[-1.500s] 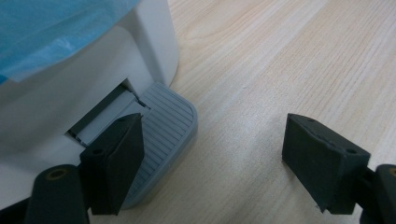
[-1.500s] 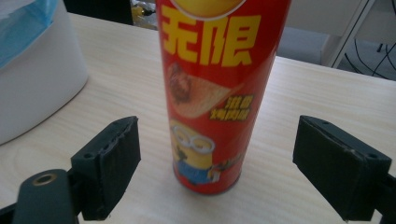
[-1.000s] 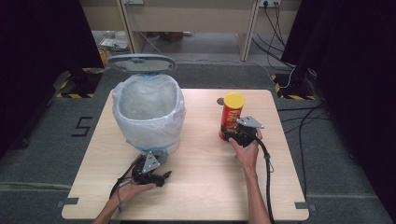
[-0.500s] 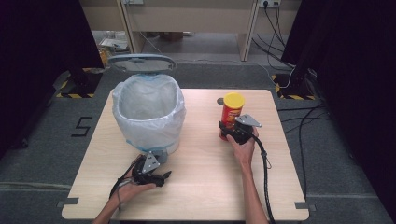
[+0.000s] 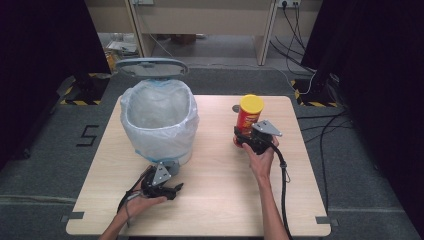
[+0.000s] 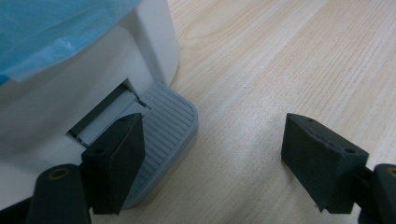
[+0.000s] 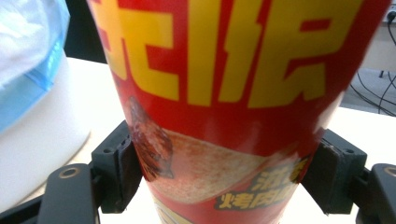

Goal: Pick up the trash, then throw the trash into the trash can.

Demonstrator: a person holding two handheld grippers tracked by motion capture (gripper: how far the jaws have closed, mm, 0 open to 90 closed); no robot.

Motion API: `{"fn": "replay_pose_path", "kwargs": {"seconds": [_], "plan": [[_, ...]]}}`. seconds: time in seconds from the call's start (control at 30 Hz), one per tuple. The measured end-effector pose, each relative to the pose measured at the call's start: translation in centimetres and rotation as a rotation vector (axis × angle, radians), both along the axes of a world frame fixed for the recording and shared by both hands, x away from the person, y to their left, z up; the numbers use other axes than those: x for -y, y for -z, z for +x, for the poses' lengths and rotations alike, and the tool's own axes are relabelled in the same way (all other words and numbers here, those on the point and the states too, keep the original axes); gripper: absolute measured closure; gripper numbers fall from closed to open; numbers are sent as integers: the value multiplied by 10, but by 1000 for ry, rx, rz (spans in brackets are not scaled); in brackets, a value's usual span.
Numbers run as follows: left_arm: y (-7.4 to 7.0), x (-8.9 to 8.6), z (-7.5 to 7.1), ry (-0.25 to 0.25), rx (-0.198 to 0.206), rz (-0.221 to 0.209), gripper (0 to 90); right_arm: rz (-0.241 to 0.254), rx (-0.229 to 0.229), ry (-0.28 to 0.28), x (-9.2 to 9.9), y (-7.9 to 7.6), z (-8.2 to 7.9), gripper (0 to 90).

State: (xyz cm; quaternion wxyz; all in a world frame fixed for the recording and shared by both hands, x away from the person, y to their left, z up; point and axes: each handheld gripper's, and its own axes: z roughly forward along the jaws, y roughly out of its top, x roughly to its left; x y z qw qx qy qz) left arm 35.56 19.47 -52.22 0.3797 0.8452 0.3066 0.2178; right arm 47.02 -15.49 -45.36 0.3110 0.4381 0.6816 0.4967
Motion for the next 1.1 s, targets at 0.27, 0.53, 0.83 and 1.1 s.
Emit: {"fn": "replay_pose_path", "kwargs": {"seconds": [0.27,0.53,0.83,1.1], "plan": [[0,0,0,-1,3,-1,210,-2,10,-29,-2,-24,-7,242],[0,0,0,-2,3,-1,210,-7,16,-50,-4,-46,-17,242],[0,0,0,-2,3,-1,210,-22,12,-81,-14,-61,-20,242],[0,0,0,-1,6,2,210,-19,14,-90,-15,-69,-23,241]]}}
